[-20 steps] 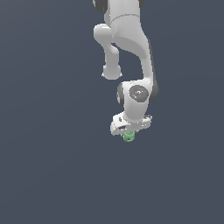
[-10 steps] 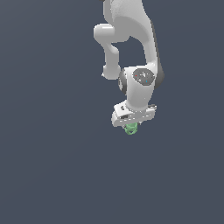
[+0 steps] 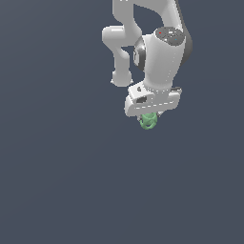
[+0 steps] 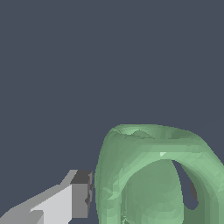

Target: Pick up the object and move it to a goal position.

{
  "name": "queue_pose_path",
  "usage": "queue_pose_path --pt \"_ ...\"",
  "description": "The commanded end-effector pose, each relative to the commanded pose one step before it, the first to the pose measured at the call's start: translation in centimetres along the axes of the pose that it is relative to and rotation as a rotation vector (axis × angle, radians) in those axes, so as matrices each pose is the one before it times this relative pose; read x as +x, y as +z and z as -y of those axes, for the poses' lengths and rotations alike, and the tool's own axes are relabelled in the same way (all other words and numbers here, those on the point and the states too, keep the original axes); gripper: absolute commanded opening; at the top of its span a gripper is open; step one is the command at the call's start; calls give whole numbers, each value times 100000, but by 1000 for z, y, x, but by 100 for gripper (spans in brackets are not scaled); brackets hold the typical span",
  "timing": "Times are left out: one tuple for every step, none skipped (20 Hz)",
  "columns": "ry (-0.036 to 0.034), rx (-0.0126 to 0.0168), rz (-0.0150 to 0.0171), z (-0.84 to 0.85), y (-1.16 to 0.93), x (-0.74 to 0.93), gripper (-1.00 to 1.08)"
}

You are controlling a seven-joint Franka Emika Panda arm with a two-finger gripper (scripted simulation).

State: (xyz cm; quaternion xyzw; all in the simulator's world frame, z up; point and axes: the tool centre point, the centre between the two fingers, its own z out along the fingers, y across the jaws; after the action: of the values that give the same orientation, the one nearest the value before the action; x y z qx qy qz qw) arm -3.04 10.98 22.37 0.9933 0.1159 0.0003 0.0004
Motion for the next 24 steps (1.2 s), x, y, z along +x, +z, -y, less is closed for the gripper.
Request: queue_pose_path --pt "-16 -13 13 473 -3085 -641 -100" --pt "0 0 0 181 -1214 -227 -100" --pt "0 0 0 178 -1196 -222 -100" --pt "0 0 0 175 -1178 -217 -100" --pt "0 0 0 173 -1163 -212 -100" --pt "0 0 0 171 -1148 -207 -100" --pt "0 0 0 169 -1135 -202 -100" --pt "0 0 0 167 -1123 -198 -100" --pt "0 0 0 165 -1113 -193 -100" --pt "0 0 0 163 -1102 -189 -100" --pt "0 0 0 162 -1093 -184 -100" --pt "-38 52 25 163 -1069 -169 -100" --pt "0 0 0 159 -1075 -174 -100" --pt "0 0 0 157 -1067 -169 -100" --pt "0 0 0 155 -1052 -162 -100" --pt "0 0 0 148 -1003 -150 -100" --pt "0 0 0 139 -943 -137 -100" --pt "0 0 0 130 -884 -124 -100" --pt "0 0 0 122 -825 -112 -100" --pt "0 0 0 114 -768 -100 -100" --pt "0 0 0 105 -712 -89 -100" --pt "59 33 16 50 -647 -71 -100" --pt "0 0 0 89 -601 -68 -100" --pt "0 0 0 82 -547 -58 -100"
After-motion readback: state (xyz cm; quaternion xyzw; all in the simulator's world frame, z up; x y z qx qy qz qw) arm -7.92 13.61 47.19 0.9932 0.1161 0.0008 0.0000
